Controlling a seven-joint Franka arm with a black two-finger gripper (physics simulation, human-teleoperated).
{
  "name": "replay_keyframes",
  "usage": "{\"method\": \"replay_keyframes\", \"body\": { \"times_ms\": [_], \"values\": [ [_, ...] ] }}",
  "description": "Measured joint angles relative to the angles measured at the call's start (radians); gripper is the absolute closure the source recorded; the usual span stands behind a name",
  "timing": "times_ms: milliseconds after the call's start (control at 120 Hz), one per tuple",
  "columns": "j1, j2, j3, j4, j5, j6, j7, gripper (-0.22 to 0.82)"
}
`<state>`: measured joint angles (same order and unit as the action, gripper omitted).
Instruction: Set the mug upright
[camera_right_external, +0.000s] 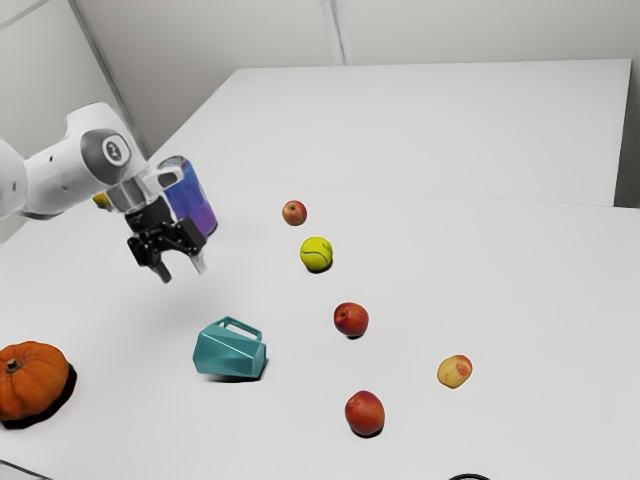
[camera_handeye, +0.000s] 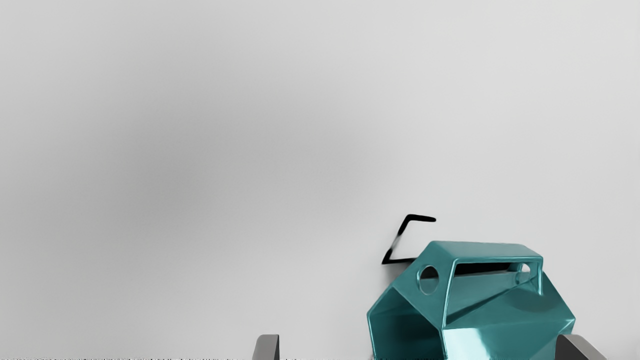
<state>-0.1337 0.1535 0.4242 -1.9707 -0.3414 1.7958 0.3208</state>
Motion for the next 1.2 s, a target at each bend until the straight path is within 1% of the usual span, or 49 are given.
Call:
{"method": "replay_keyframes", "body": {
  "times_ms": [200,467,800,1200],
  "values": [
    [0.001,0.002,0.006,-0.072,-0.081,-0.038,0.029,0.0],
    [0.0,0.011,0.009,-0.131,-0.192,-0.046,0.082,0.0],
    [-0.002,0.011,0.042,-0.223,-0.304,-0.048,0.126,0.0],
    [-0.006,0.01,0.048,-0.267,-0.426,-0.048,0.135,0.01]
  ]
}}
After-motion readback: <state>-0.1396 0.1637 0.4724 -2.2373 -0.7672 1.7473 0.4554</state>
